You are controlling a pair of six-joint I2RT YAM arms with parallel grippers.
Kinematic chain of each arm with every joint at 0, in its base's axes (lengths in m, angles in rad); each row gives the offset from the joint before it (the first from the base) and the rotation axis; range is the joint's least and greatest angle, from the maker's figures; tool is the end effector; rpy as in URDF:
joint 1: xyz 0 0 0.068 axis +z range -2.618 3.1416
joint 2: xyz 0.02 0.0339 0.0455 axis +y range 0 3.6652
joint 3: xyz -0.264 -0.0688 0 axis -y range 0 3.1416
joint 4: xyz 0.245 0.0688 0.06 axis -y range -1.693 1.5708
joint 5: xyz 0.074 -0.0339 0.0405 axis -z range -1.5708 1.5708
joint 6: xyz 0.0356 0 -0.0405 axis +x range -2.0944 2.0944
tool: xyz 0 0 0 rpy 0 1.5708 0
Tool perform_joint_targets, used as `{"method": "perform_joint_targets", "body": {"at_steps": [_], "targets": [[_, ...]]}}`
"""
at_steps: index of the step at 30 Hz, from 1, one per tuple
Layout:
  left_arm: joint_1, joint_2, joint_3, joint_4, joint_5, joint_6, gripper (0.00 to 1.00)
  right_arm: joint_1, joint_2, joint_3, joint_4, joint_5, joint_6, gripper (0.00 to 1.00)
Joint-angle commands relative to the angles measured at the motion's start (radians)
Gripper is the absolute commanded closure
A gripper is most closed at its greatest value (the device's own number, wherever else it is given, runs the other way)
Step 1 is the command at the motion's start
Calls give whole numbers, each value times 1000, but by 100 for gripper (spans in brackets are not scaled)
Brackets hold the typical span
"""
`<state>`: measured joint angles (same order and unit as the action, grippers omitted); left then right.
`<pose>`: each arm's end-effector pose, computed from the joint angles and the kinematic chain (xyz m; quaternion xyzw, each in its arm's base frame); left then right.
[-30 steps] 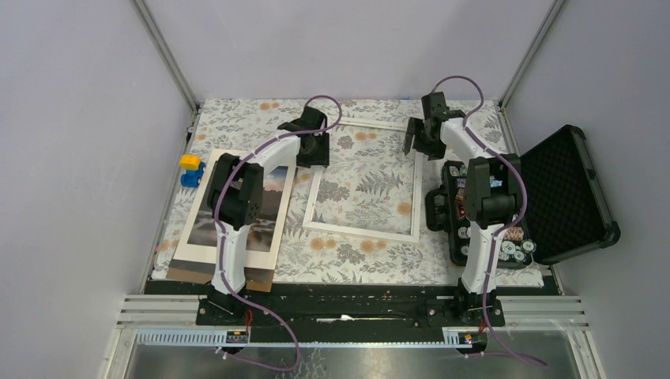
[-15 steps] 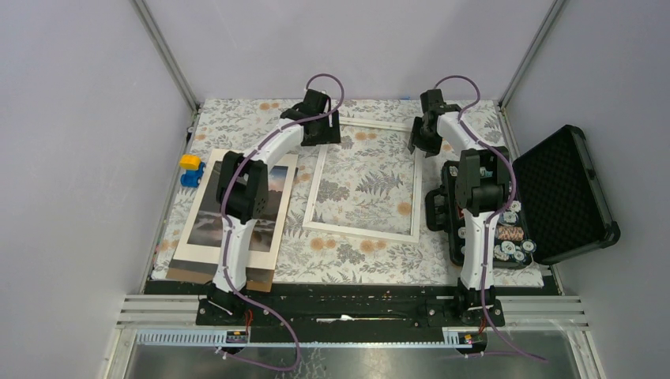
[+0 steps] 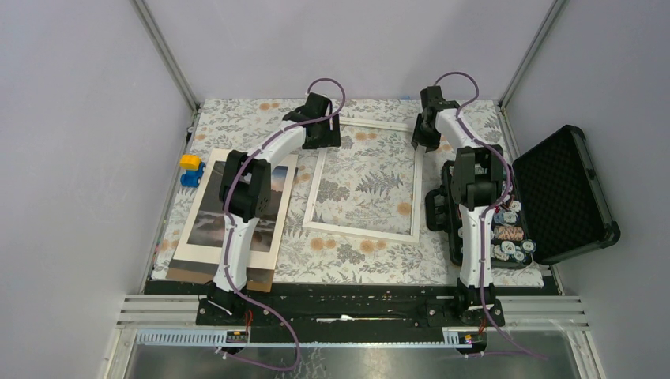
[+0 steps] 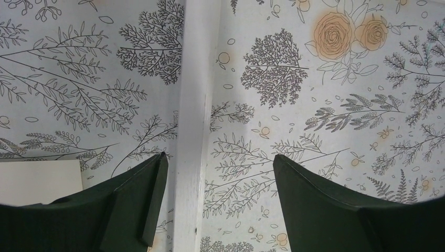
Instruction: Put the photo into the frame
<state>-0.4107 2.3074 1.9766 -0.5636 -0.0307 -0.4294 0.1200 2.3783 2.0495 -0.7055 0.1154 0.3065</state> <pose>0.4746 -0.2055 0.2008 -0.0139 0.9432 -0.1221 0.3088 0.5147 0.0579 0.1797 0.1049 0.9570 0.0017 0.2704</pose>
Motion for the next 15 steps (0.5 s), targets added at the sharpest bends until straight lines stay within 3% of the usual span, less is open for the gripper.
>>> {"method": "perform_joint_targets", "body": {"at_steps": [1, 7, 12, 15], "targets": [[2, -30, 10, 59, -13, 1, 20, -12, 24, 81, -27, 26, -19, 53], [2, -36, -11, 69, -15, 2, 20, -14, 48, 123, -41, 29, -26, 56], [3, -30, -3, 69, -32, 4, 18, -15, 50, 130, -46, 25, -29, 79], [3, -12, 27, 58, -50, 8, 16, -15, 52, 130, -46, 12, -33, 100]]}}
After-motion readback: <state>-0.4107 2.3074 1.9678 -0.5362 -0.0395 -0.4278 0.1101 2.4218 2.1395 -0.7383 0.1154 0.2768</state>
